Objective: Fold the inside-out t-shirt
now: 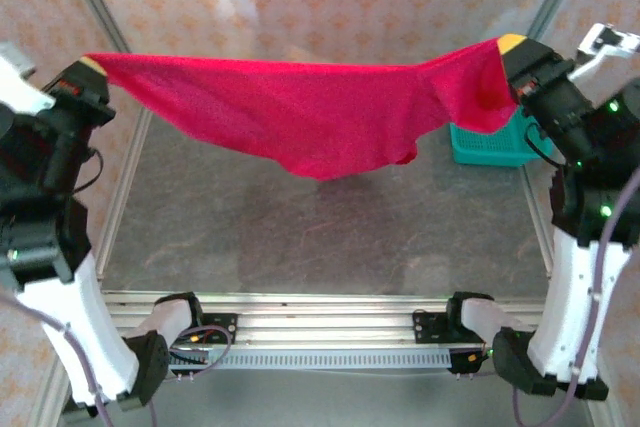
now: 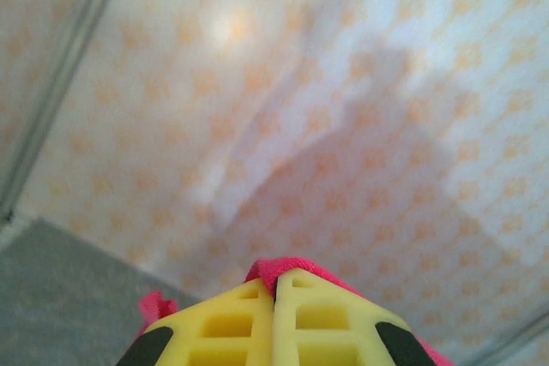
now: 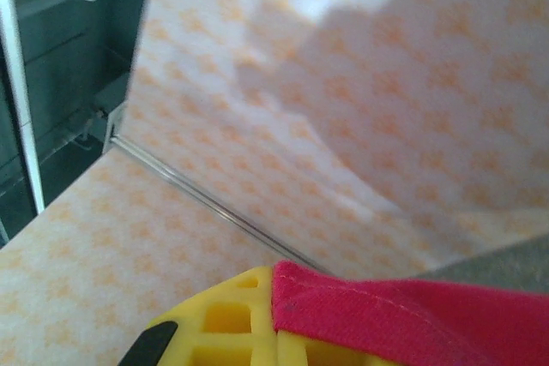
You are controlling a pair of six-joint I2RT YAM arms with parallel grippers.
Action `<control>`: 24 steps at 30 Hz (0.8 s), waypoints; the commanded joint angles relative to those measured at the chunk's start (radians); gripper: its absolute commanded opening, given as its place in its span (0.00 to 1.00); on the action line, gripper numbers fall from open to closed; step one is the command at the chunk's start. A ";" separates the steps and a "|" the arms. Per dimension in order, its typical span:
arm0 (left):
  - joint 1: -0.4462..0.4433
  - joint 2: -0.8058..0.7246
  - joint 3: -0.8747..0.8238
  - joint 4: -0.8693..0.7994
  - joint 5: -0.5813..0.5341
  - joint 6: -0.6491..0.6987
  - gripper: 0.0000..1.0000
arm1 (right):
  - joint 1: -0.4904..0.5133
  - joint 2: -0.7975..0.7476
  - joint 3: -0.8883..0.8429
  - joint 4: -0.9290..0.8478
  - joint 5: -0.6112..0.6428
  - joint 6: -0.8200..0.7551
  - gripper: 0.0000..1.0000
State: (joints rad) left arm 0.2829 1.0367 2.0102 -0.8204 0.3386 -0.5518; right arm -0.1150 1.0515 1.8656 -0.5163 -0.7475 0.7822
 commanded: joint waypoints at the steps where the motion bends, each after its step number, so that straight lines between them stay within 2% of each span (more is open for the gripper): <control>1: 0.011 -0.036 0.054 -0.024 -0.130 0.063 0.00 | -0.011 -0.045 0.073 -0.028 0.082 -0.082 0.00; 7: 0.010 -0.035 0.100 -0.039 -0.147 0.110 0.00 | -0.011 -0.036 0.157 -0.079 0.140 -0.121 0.00; 10: 0.010 -0.011 0.061 -0.026 -0.110 0.109 0.00 | -0.010 0.013 0.153 -0.072 0.134 -0.107 0.00; 17: -0.006 0.122 -0.309 0.164 0.061 0.034 0.00 | 0.004 0.193 -0.047 0.127 0.075 -0.031 0.00; 24: -0.137 0.373 -0.511 0.297 -0.023 0.096 0.00 | 0.170 0.523 -0.081 0.109 0.176 -0.155 0.00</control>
State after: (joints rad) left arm 0.1761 1.3853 1.5291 -0.6075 0.3538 -0.4881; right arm 0.0048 1.5036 1.7893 -0.4332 -0.6228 0.6842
